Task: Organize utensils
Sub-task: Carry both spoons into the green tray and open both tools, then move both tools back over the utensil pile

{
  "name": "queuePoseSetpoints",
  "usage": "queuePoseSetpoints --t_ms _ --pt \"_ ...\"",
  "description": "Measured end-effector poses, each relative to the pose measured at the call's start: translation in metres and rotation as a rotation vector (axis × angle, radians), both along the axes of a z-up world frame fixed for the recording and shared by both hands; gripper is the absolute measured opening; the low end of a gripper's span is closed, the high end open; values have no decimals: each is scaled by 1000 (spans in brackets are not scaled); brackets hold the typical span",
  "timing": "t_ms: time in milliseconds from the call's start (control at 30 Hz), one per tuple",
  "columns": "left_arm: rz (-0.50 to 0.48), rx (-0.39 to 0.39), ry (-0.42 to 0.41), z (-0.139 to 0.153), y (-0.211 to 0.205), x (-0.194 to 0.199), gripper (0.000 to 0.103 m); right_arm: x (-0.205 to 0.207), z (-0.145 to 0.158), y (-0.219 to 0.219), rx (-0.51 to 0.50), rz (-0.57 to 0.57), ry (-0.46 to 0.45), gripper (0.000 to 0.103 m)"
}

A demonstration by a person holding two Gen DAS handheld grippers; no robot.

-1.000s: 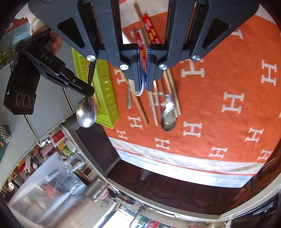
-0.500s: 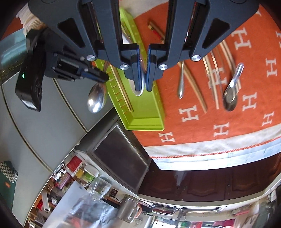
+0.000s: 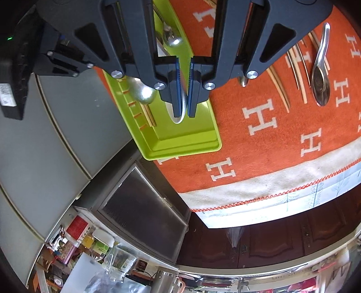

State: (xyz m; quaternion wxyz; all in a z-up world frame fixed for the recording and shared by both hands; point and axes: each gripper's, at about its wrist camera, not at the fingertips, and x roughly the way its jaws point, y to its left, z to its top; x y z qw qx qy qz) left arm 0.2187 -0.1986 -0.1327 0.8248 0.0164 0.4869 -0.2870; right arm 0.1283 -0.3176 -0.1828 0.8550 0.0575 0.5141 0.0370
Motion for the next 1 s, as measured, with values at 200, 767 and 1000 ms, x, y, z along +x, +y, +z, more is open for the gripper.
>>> queuePoseSetpoints --t_ms 200,767,1000 --pt "-40 89 -41 -20 -20 12 3 5 10 -7 74 -47 -41 17" --pt "4 75 -21 8 21 -14 3 -21 26 12 138 -44 -60 17" --pt "70 68 30 13 77 -60 3 -29 24 31 156 -40 -37 17"
